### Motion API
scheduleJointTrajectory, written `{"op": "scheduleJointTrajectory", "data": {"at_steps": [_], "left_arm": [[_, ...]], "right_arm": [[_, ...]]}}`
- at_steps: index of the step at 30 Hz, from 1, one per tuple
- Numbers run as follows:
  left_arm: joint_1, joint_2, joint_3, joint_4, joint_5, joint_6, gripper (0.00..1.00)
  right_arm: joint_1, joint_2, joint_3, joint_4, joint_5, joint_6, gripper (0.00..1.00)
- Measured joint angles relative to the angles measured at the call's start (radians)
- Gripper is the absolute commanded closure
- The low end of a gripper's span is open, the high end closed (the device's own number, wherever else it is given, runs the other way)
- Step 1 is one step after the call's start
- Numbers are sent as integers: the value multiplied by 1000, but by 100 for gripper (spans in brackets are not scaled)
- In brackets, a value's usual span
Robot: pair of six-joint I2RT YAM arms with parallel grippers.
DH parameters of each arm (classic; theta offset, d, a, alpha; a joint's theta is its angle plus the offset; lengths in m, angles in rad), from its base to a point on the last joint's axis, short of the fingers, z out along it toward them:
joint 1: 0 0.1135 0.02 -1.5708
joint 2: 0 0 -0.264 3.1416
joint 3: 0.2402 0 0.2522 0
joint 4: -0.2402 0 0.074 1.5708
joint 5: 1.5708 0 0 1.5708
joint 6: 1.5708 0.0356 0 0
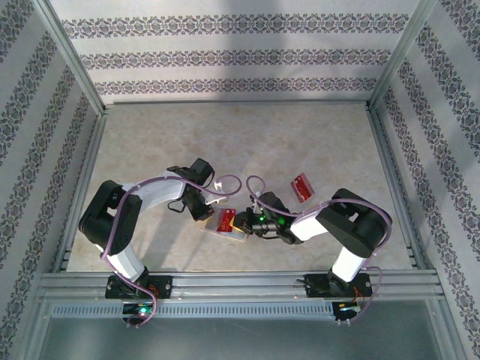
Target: Put the credit cards into the card holder
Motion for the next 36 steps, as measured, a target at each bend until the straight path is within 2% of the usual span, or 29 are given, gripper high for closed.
{"op": "scheduleJointTrajectory", "data": {"at_steps": [12, 25, 30, 33, 36], "left_arm": [[0, -2, -4, 0, 0, -3, 98], [-1, -2, -3, 0, 0, -4, 98], [-5, -2, -3, 0, -7, -7, 98], [-6, -2, -3, 0, -7, -7, 98], [-7, -2, -3, 0, -7, -7, 98]], "right_arm": [[88, 0, -15, 47, 153, 74, 100], [116, 47, 0, 112, 194, 120, 99], [116, 59, 12, 121, 186, 127, 81], [116, 48, 12, 117, 187, 128, 75], [116, 31, 12, 94, 190, 127, 74]]}}
